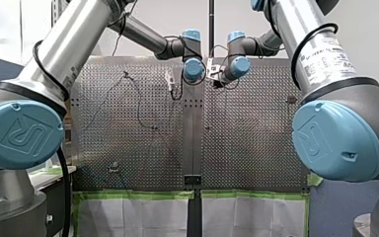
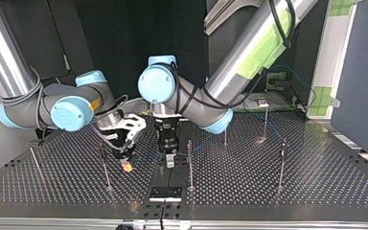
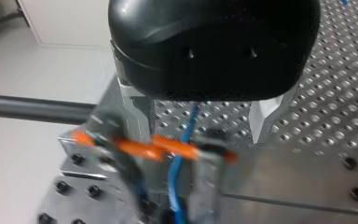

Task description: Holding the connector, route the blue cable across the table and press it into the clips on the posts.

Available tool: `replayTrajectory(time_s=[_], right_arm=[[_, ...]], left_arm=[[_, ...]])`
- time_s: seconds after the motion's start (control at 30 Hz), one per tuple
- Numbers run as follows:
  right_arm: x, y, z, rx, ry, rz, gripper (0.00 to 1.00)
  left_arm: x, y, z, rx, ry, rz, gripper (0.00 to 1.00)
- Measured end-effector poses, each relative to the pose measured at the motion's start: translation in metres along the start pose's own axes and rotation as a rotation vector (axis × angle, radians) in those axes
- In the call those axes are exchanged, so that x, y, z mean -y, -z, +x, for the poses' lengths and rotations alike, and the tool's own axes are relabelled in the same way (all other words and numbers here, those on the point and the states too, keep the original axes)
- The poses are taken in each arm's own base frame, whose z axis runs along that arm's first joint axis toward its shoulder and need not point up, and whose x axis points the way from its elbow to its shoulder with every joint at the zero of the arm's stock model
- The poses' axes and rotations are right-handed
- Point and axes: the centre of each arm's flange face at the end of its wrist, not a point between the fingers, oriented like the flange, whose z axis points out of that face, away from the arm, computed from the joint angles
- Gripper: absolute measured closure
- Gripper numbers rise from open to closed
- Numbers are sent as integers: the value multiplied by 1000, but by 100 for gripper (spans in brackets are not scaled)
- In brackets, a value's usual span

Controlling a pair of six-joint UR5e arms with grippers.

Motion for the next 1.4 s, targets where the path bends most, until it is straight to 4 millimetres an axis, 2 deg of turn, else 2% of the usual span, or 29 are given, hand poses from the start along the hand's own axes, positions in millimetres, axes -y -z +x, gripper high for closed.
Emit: replayTrajectory(time_s=[0.27, 0.47, 0.5, 0.53, 0.57, 0.6, 0.63, 0.67, 0.73, 0.77, 0.8, 0.83, 0.87, 0.9, 1.4], right_arm=[[-1, 0, 0, 0, 2, 0, 100], [-1, 0, 0, 0, 3, 0, 100], [-1, 0, 0, 0, 3, 0, 100], [-1, 0, 0, 0, 3, 0, 100], [-1, 0, 0, 0, 3, 0, 100], [-1, 0, 0, 0, 3, 0, 100], [-1, 0, 0, 0, 3, 0, 100], [-1, 0, 0, 0, 3, 0, 100], [-1, 0, 0, 0, 3, 0, 100], [-1, 0, 0, 0, 3, 0, 100], [-1, 0, 1, 0, 3, 0, 100], [-1, 0, 1, 0, 3, 0, 100], [-1, 0, 1, 0, 3, 0, 100], [-1, 0, 0, 0, 3, 0, 100], [8, 4, 3, 3, 0, 10, 100]], left_arm=[[-3, -20, 20, -47, -31, -22, 0], [-1, -24, 18, -62, -35, -27, 0], [-1, -24, 18, -63, -35, -29, 6], [-1, -24, 18, -64, -34, -30, 20], [-2, -24, 18, -65, -34, -31, 20], [-2, -24, 18, -66, -34, -32, 29], [-2, -24, 18, -67, -35, -33, 44], [-2, -24, 19, -68, -35, -34, 44], [-2, -23, 19, -69, -35, -34, 62], [-2, -23, 19, -70, -36, -34, 62], [-1, -23, 19, -70, -36, -34, 72], [-1, -22, 19, -70, -35, -33, 87], [0, -22, 19, -70, -35, -33, 87], [0, -22, 19, -71, -35, -32, 99], [-4, -4, 28, -116, -49, -96, 99]])
